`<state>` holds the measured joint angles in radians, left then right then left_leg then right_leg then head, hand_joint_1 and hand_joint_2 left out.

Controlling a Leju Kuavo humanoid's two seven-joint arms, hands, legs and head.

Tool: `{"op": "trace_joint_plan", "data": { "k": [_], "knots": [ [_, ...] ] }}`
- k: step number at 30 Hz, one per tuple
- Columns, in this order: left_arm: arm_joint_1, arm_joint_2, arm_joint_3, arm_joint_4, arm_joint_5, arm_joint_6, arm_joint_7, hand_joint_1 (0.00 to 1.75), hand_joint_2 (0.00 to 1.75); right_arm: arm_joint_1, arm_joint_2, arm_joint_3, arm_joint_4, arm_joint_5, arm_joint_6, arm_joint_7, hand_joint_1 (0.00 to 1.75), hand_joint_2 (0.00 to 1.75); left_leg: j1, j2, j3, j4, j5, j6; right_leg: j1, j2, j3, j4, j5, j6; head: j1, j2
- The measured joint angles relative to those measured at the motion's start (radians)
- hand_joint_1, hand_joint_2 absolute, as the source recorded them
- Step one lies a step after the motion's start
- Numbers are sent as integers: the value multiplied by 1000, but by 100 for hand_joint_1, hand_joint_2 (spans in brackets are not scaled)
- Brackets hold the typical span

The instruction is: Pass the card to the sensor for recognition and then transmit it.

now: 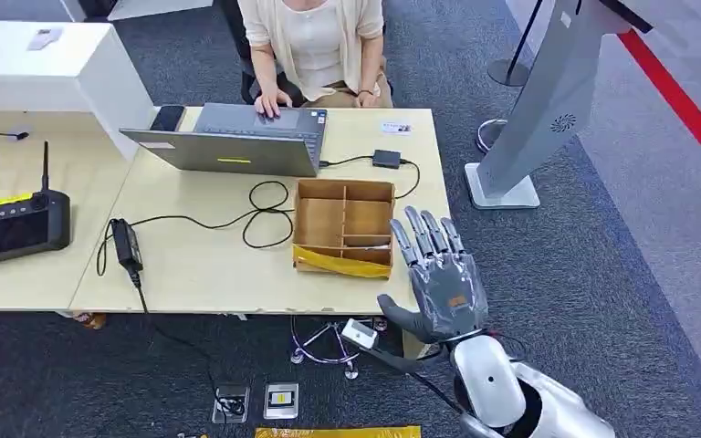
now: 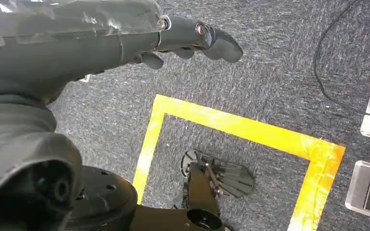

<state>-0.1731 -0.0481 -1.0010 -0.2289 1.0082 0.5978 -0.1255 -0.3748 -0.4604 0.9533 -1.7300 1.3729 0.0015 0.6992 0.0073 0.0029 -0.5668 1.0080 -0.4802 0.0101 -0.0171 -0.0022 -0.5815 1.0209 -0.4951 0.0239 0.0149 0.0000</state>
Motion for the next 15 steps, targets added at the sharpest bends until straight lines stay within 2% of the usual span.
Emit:
{"op": "trace_joint_plan", "data": {
  "k": [15],
  "knots": [
    [-4,0,0,0,-18,-10,21,0,0,31,25,-58,-53,15,44,0,0,175,0,0,0,0,0,0,0,0,0,0,0,0,0,0]
  ]
}}
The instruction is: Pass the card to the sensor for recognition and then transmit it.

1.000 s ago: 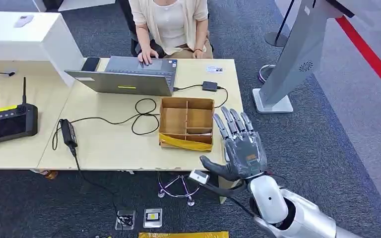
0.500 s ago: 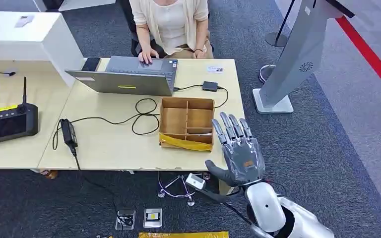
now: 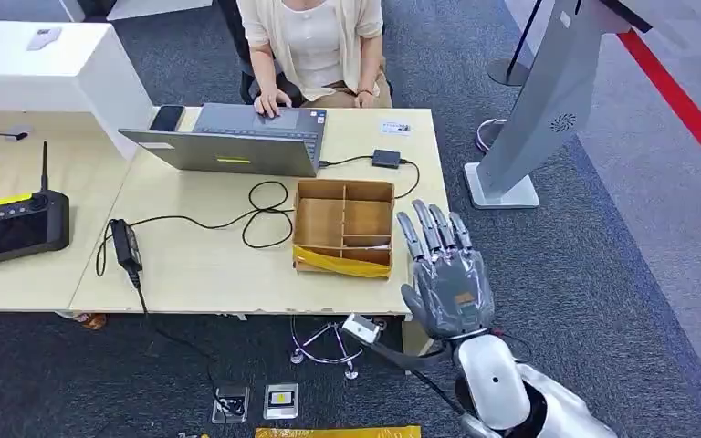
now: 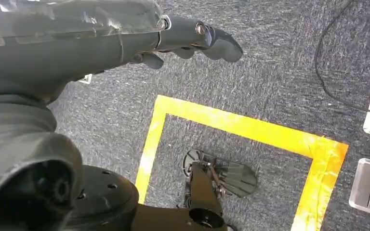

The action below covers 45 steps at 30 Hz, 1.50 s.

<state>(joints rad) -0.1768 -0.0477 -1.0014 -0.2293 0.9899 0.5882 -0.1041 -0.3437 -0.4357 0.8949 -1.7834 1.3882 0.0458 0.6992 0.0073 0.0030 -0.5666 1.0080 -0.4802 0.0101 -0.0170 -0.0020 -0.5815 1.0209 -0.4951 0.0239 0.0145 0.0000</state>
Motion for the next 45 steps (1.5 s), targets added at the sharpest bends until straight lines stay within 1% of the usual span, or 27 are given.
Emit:
{"op": "trace_joint_plan", "data": {
  "k": [2,5,11,19,31,33,38,40,45],
  "knots": [
    [-2,0,0,0,-2,-1,2,0,0,3,1,-2,0,-11,2,0,0,175,0,0,0,0,0,0,0,0,0,0,0,0,0,0],
    [-4,0,0,0,-2,-1,2,0,0,6,9,-9,0,-24,-14,0,0,175,0,0,0,0,0,0,0,0,0,0,0,0,0,0],
    [-5,0,0,0,-3,-2,3,0,0,18,26,-41,0,-46,-83,0,0,175,0,0,0,0,0,0,0,0,0,0,0,0,0,0],
    [-10,1,0,0,-7,-10,8,0,0,17,45,-47,2,-103,-79,0,0,175,0,0,0,0,0,0,0,0,0,0,0,0,0,0],
    [-10,0,0,0,-7,-9,8,0,0,10,86,-23,31,-148,-83,-4,0,175,0,0,0,0,0,0,0,0,0,0,0,0,0,0],
    [-10,0,0,0,-7,-9,8,0,0,9,98,-18,39,-167,-86,-12,0,175,0,0,0,0,0,0,0,0,0,0,0,0,0,0],
    [-10,-1,0,0,-13,-8,8,0,0,0,132,6,83,-211,-122,-20,0,175,0,0,0,0,0,0,0,-1,0,0,0,0,0,0],
    [-10,-3,0,0,-19,-7,9,0,0,-1,150,11,106,-215,-134,-20,0,175,0,0,0,0,0,0,0,-1,0,0,0,0,0,0],
    [-10,-6,0,0,-27,-4,12,0,0,-2,178,24,145,-215,-139,-20,0,175,0,0,0,0,0,0,0,0,0,0,0,0,0,0]
  ]
}}
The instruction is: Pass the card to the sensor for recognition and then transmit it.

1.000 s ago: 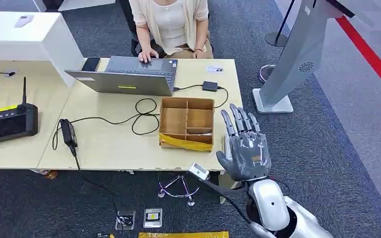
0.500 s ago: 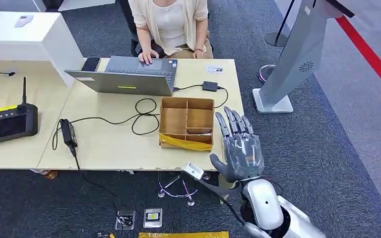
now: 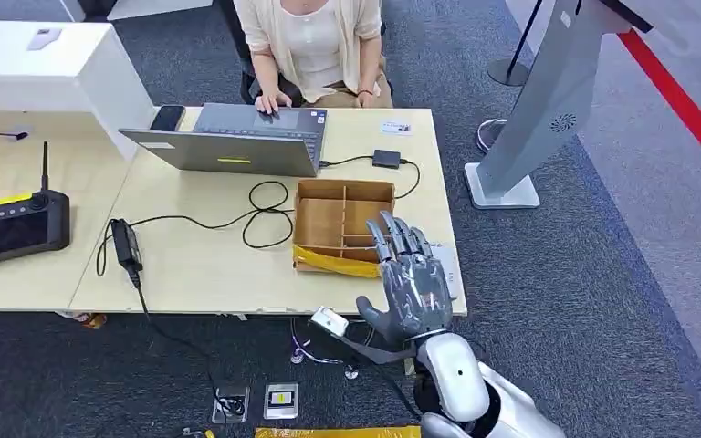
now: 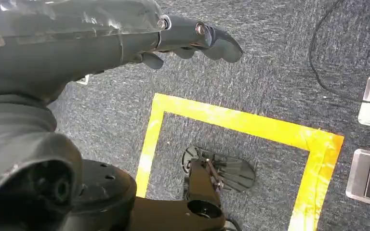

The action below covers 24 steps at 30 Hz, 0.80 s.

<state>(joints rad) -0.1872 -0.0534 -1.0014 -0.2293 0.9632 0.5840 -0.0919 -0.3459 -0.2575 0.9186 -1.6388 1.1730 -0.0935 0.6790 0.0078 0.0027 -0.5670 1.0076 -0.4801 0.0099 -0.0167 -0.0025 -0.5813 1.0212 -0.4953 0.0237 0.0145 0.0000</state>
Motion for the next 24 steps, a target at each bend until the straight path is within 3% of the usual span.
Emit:
{"op": "trace_joint_plan", "data": {
  "k": [9,24],
  "knots": [
    [-2,-8,0,0,-35,0,23,0,0,-25,38,11,35,31,19,-9,0,175,0,0,0,0,0,0,0,0,0,0,0,0,0,0],
    [-24,-18,-5,0,-97,-12,69,0,0,-74,40,-5,90,53,72,18,0,175,0,0,0,0,0,0,0,0,0,0,0,0,0,0]
  ]
}}
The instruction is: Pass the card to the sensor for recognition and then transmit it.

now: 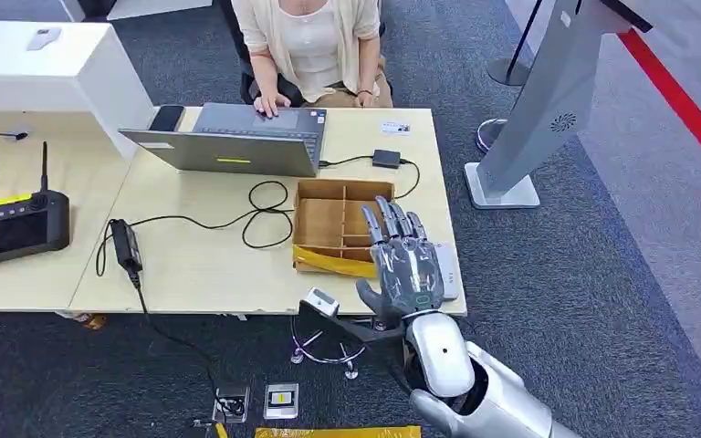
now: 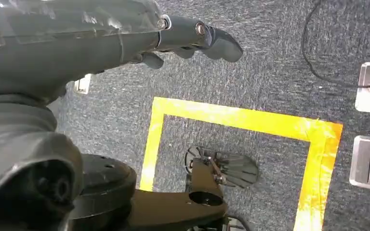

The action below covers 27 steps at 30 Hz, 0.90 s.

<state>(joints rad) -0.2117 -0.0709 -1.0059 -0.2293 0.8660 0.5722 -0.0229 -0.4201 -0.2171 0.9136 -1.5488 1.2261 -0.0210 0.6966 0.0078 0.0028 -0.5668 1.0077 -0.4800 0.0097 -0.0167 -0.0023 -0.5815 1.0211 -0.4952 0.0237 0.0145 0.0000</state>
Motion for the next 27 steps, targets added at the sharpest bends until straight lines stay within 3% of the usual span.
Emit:
{"op": "trace_joint_plan", "data": {
  "k": [12,27],
  "knots": [
    [-10,-2,-15,0,-19,-6,10,0,0,0,3,-3,57,-8,4,2,0,175,0,0,0,0,0,0,0,0,0,0,0,0,0,0],
    [-18,-3,-23,-8,-52,9,22,0,0,-28,31,-40,231,23,36,3,0,175,0,0,0,0,0,0,0,0,0,0,0,0,0,0]
  ]
}}
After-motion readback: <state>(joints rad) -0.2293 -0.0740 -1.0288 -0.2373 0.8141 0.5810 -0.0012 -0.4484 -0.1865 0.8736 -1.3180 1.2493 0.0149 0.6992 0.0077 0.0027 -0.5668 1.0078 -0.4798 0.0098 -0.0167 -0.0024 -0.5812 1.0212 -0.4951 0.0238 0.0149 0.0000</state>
